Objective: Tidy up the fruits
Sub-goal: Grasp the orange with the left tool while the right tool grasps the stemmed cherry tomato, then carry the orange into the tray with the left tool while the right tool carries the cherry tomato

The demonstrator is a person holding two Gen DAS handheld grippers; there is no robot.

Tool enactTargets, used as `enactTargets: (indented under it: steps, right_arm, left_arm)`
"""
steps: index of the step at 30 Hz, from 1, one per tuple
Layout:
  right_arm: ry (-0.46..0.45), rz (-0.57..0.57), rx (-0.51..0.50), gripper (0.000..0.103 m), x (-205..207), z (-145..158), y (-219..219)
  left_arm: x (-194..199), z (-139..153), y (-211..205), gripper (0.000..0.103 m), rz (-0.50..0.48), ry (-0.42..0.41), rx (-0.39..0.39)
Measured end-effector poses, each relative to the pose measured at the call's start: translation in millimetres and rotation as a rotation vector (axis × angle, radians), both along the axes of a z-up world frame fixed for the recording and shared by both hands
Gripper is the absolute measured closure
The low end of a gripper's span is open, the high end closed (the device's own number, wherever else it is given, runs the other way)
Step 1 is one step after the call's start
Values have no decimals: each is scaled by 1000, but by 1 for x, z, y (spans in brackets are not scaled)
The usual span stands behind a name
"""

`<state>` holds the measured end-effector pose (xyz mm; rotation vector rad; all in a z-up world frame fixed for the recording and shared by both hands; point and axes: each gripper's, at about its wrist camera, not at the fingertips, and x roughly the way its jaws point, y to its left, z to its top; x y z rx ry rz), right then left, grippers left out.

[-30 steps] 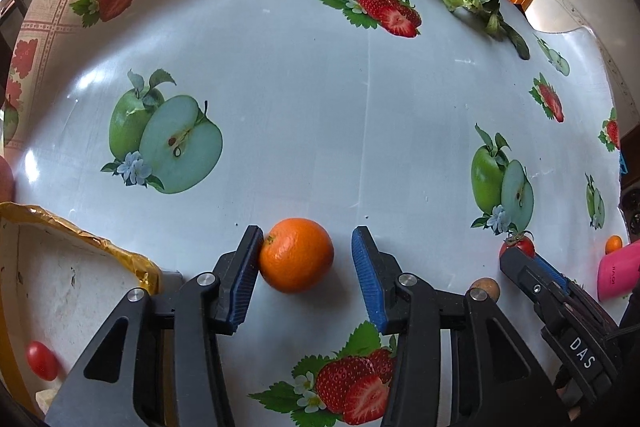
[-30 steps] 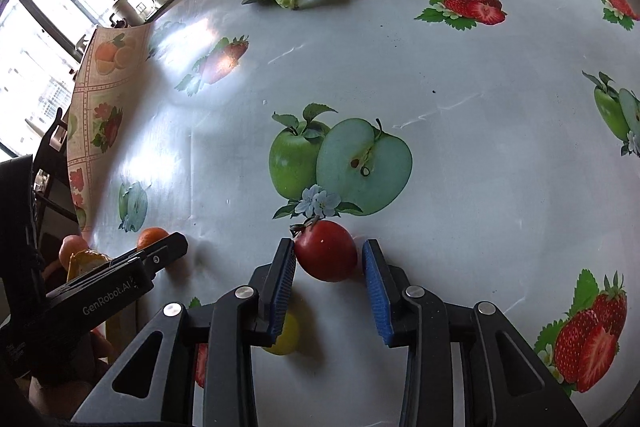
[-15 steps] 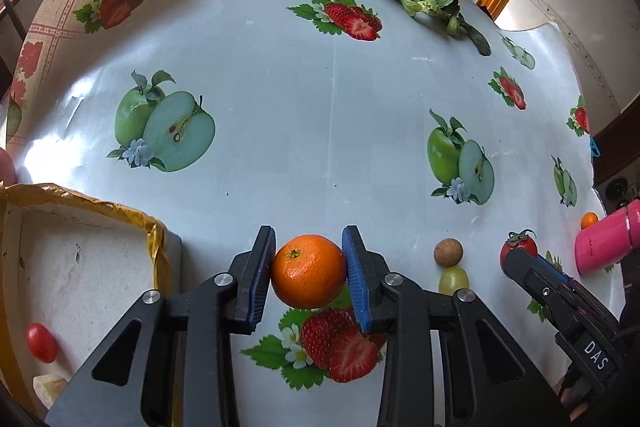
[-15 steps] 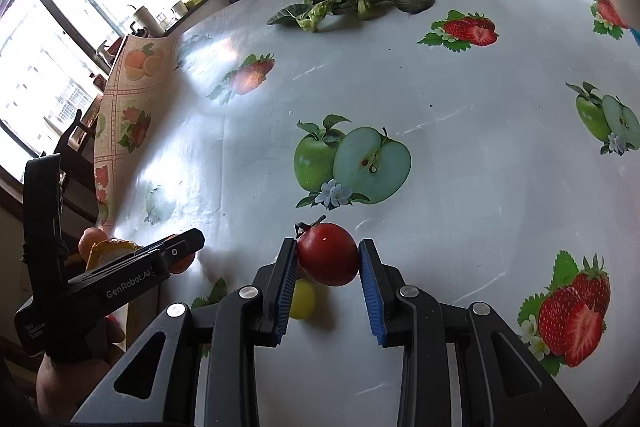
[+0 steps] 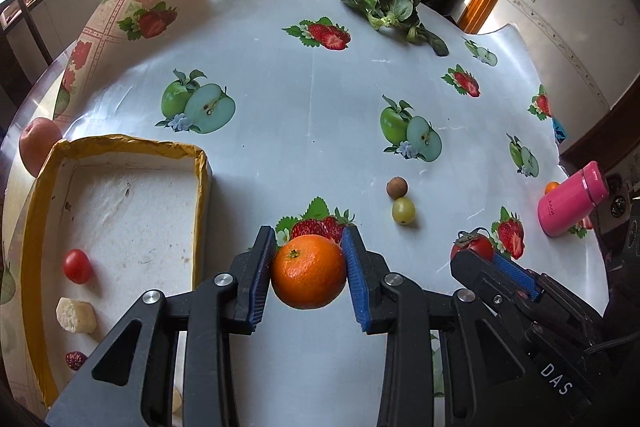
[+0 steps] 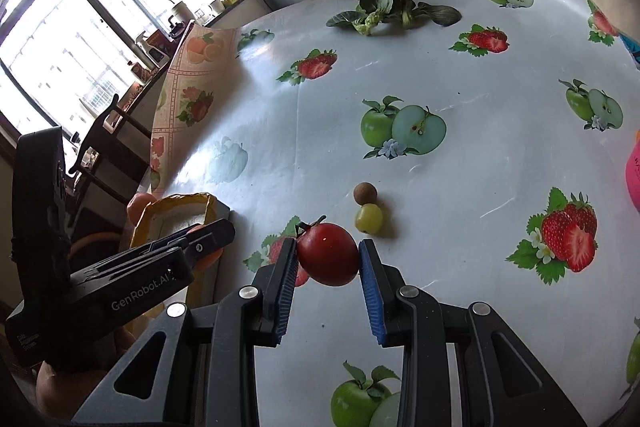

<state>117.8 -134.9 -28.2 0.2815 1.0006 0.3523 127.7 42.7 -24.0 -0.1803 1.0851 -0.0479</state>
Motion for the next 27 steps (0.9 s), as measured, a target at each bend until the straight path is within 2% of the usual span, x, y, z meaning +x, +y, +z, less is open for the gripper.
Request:
enactTargets:
  steps: [14,27]
  right_arm:
    - [-58,65,-21,72,-46,33,36]
    - [-69,183,-41,72,-70,36,93]
  left_arm:
    - [-56,29,40,71,64,-40,7]
    - [-77,34,83,71,140,-52,2]
